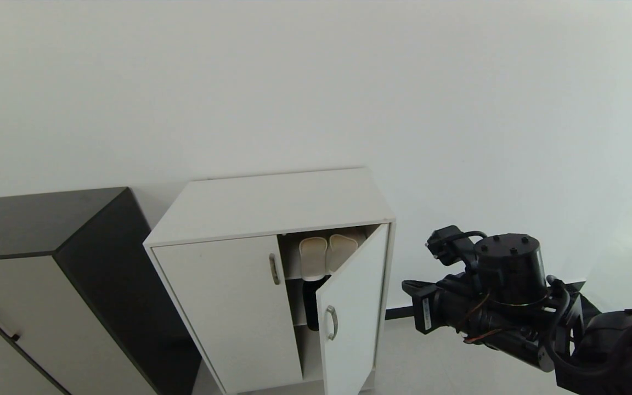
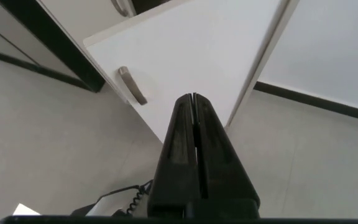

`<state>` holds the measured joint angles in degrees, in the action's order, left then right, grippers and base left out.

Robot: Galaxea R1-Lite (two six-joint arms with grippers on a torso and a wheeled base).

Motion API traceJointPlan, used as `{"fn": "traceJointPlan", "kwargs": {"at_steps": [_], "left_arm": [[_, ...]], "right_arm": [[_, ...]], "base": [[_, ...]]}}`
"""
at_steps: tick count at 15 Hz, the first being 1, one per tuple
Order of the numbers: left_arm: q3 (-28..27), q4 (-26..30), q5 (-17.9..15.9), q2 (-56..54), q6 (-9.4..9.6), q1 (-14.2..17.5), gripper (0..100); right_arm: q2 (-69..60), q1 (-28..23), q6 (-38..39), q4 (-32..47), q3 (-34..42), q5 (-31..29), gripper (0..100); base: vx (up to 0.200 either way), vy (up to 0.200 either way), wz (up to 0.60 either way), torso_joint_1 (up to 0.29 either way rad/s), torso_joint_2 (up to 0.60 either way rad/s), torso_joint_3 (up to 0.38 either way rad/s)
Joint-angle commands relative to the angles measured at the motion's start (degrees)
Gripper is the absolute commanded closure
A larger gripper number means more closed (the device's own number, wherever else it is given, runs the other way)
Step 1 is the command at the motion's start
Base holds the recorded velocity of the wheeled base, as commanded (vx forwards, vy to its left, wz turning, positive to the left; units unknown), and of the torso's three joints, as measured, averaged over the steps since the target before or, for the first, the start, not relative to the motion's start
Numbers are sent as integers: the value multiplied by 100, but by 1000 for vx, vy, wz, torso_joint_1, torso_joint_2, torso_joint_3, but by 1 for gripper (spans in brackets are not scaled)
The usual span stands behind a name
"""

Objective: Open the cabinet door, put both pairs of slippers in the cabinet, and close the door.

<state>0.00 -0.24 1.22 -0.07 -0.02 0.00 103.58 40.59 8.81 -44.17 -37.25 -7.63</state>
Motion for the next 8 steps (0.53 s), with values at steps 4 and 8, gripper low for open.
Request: {"fn": "traceJointPlan", "kwargs": {"at_steps": [4, 8], "left_arm": [[0, -2, 1, 7, -6, 0, 100], [0, -2, 1, 7, 2, 0, 100]], "right_arm": [[65, 10, -2, -22, 43, -10, 100], [74, 10, -2, -22, 52, -10, 100]], "base": [[0, 0, 0, 0, 0, 0], [0, 0, 450, 1, 4, 1]]}}
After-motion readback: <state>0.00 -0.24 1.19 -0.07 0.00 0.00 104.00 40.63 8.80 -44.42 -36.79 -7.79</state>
